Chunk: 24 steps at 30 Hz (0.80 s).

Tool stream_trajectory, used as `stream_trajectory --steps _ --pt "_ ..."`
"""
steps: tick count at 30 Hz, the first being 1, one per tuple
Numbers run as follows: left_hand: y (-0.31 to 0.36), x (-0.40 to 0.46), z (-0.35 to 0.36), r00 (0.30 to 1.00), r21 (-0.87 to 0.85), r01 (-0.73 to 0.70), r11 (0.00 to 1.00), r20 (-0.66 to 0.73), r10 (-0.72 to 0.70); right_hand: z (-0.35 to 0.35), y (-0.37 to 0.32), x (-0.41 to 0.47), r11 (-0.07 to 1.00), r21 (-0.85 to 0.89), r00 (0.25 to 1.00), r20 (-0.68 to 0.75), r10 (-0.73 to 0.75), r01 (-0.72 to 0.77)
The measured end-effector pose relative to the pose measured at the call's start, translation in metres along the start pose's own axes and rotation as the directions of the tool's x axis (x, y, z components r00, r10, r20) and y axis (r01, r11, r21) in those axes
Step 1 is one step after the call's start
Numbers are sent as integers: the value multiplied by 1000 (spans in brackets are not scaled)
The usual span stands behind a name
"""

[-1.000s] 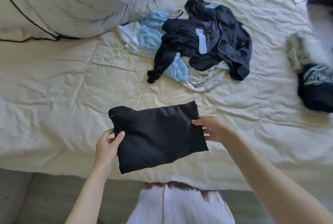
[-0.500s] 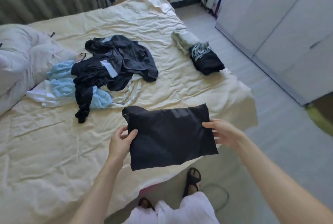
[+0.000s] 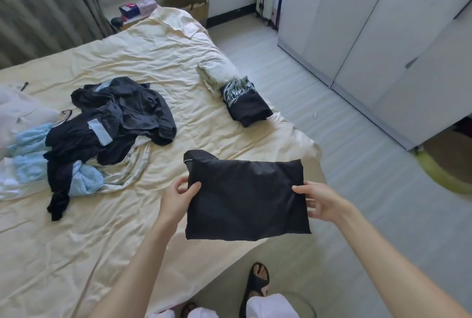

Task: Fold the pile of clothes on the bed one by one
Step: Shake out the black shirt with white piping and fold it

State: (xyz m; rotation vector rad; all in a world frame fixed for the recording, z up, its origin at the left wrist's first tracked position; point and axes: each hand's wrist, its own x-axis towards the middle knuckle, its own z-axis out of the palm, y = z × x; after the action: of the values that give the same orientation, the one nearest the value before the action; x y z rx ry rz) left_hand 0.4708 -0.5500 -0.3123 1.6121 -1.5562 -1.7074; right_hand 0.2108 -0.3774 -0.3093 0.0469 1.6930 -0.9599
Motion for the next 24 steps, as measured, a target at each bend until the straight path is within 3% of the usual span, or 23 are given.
stream_trajectory --steps 8,12,18,24 --pt "56 66 22 999 119 -52 992 -8 53 2 -55 33 996 83 1000 -14 7 -6" --pt "89 125 39 990 256 -135 957 70 121 6 -76 60 977 212 996 -71 57 -41" --pt "160 223 99 946 515 -325 793 184 268 2 -115 100 860 510 986 -128 104 -24" --pt "216 312 171 917 628 -398 669 250 312 -8 -170 153 756 655 978 -165 125 14"
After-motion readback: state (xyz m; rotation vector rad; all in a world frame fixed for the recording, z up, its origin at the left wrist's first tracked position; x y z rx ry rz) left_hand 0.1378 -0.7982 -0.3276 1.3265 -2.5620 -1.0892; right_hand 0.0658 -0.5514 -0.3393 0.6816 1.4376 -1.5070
